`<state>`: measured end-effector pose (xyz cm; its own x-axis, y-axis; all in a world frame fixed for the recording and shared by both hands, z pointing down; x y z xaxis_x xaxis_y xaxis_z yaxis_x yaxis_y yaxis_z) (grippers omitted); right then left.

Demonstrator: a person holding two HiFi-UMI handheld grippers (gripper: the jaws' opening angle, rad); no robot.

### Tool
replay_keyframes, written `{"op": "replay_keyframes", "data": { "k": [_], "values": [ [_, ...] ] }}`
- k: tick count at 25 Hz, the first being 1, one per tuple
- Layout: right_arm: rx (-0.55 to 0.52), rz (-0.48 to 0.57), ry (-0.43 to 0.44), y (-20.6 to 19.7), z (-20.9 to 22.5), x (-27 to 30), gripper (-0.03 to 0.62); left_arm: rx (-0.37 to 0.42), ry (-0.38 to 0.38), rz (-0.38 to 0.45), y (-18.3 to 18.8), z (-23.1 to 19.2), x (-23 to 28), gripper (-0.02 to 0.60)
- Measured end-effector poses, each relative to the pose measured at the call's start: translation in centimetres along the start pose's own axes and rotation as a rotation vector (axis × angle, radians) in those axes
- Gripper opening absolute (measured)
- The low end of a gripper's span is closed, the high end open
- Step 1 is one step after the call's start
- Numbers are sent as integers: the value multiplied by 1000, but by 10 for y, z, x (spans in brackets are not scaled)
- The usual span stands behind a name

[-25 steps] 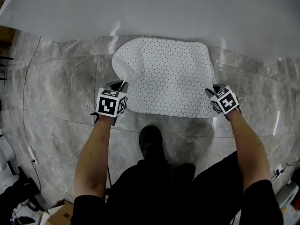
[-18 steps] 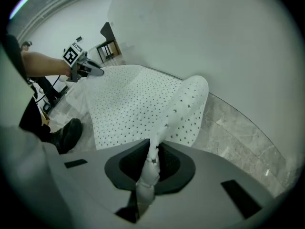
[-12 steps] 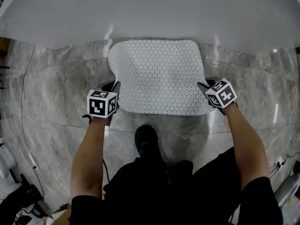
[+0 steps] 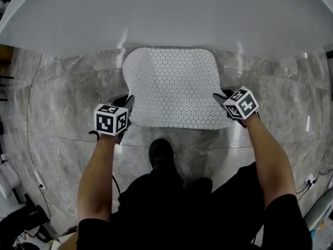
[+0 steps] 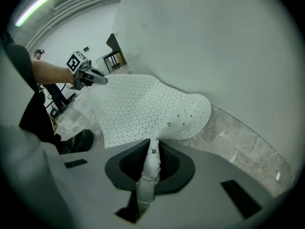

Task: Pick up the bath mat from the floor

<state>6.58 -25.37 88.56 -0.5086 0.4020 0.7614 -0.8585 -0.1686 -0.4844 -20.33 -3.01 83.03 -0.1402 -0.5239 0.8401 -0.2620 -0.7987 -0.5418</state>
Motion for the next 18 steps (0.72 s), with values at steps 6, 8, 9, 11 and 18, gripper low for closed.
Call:
{"op": "replay_keyframes", "data": {
  "k": [6,8,9,11,18],
  "values": [
    [-30,47,58,19,-8,-16,38,40,0,-6,4,8,-4,37],
    [-52,43,56,21,-10,-16,38,50,5,-8,5,8,-4,37],
    [-51,45,53,21,-9,-16,37,58,4,-11,5,9,-5,37],
    [-54,42,51,21,-10,-18,38,70,-2,-17,4,12,-7,37],
    [-122,23,50,29,-24,-22,37,27,-11,-15,5,13,-10,35]
  ]
}}
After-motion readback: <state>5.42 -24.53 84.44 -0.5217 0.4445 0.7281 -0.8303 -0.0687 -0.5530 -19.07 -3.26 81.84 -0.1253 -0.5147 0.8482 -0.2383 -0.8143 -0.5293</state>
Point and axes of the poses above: the fingertips, and each gripper's own axes: x forward along the fingers, z to its right, y out of its top, the point moved 4 cm from there along -x, backward along the fingers, and after that the axes turned 11 degrees about y, right-handed, at the moved point
